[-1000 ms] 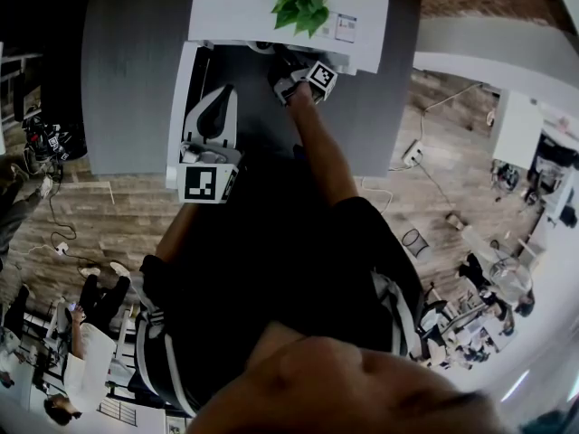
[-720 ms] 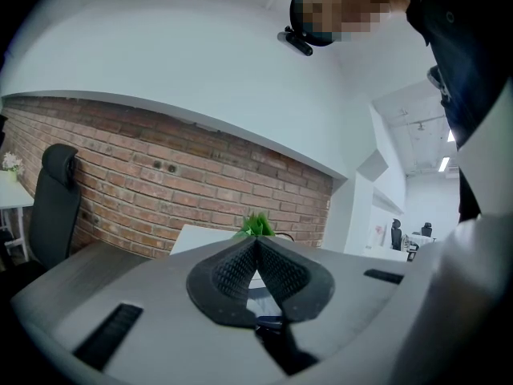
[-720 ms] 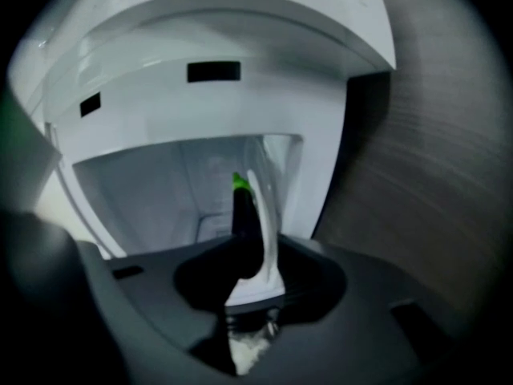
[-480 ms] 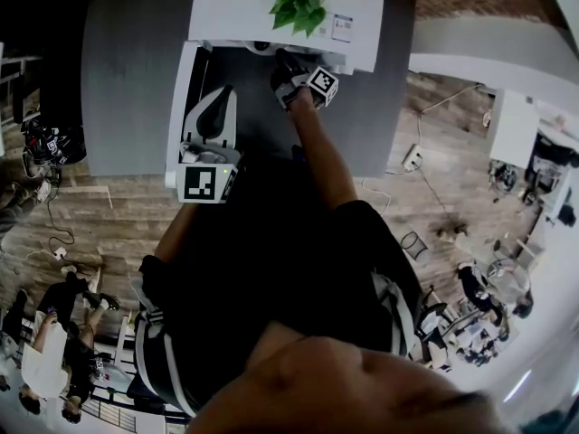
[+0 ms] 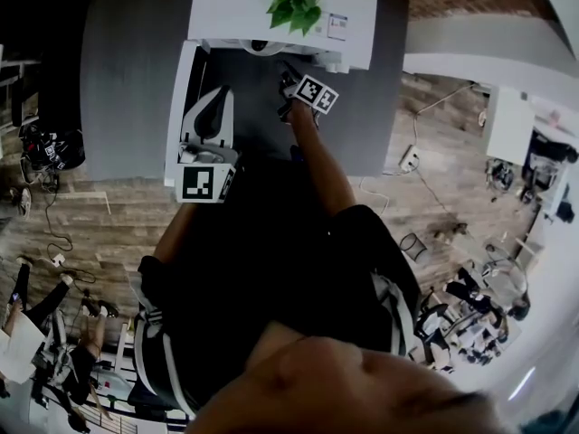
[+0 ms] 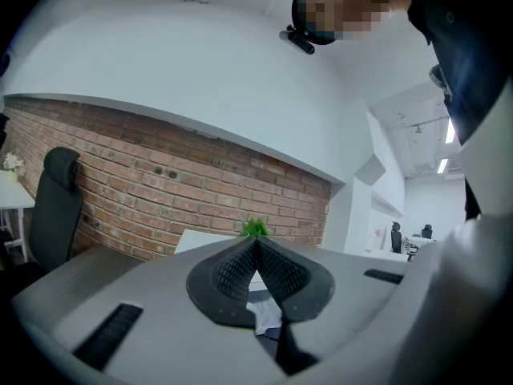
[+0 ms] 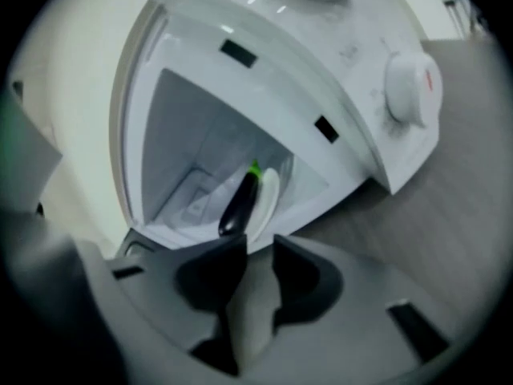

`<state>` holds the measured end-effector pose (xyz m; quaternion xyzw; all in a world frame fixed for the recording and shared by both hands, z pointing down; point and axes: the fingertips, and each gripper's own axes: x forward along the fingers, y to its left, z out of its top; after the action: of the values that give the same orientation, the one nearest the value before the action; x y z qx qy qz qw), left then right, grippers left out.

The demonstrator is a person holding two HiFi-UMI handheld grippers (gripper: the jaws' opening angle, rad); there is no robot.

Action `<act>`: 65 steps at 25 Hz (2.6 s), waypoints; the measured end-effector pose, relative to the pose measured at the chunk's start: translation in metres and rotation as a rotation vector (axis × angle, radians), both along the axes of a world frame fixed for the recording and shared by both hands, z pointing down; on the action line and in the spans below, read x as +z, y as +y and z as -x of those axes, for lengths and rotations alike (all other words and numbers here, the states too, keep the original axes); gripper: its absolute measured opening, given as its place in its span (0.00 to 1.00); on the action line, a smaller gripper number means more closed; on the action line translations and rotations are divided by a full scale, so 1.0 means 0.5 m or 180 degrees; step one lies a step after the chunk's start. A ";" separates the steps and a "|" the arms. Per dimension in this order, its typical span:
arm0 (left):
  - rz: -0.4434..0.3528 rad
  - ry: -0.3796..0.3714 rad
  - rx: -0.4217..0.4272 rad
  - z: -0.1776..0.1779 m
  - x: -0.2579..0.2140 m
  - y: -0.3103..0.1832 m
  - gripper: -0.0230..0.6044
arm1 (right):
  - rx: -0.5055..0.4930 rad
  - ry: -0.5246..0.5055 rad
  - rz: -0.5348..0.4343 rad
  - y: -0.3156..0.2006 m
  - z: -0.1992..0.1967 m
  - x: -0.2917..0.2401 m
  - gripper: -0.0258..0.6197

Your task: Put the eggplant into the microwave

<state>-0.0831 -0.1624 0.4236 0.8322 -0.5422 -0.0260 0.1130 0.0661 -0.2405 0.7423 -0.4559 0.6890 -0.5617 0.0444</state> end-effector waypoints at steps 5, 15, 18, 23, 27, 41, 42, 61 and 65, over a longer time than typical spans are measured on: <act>-0.0048 0.0022 0.0003 0.002 -0.007 0.000 0.10 | -0.0225 0.0950 -0.0403 0.008 0.002 -0.032 0.17; 0.0003 -0.0021 0.0029 0.008 0.004 0.000 0.10 | -0.0374 0.1557 -0.0434 0.027 0.044 -0.021 0.09; 0.0026 0.0000 0.0001 0.013 0.011 -0.006 0.10 | -0.0455 0.1539 -0.0433 0.023 0.067 -0.016 0.09; 0.0037 -0.0037 0.0033 0.013 0.016 -0.013 0.10 | -0.0542 0.1479 -0.0392 0.015 0.094 -0.011 0.09; 0.0065 -0.0043 0.0028 0.015 0.016 -0.020 0.09 | -0.0544 0.1450 -0.0322 0.008 0.106 -0.006 0.09; 0.0144 0.0001 -0.0026 0.022 0.035 -0.042 0.10 | -0.0430 0.1341 -0.0116 -0.028 0.107 0.031 0.09; 0.0156 -0.0007 -0.0031 0.023 0.038 -0.042 0.10 | -0.0420 0.1339 -0.0115 -0.031 0.105 0.032 0.10; 0.0212 -0.0027 -0.0066 0.033 0.056 -0.059 0.10 | -0.0358 0.1291 -0.0103 -0.088 0.102 0.036 0.09; 0.0234 -0.0007 -0.0066 0.035 0.057 -0.059 0.10 | -0.0358 0.1273 -0.0098 -0.091 0.106 0.032 0.09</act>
<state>-0.1005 -0.1918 0.4519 0.8219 -0.5515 -0.0063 0.1425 0.0130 -0.2860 0.7583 -0.5183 0.7170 -0.4510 -0.1177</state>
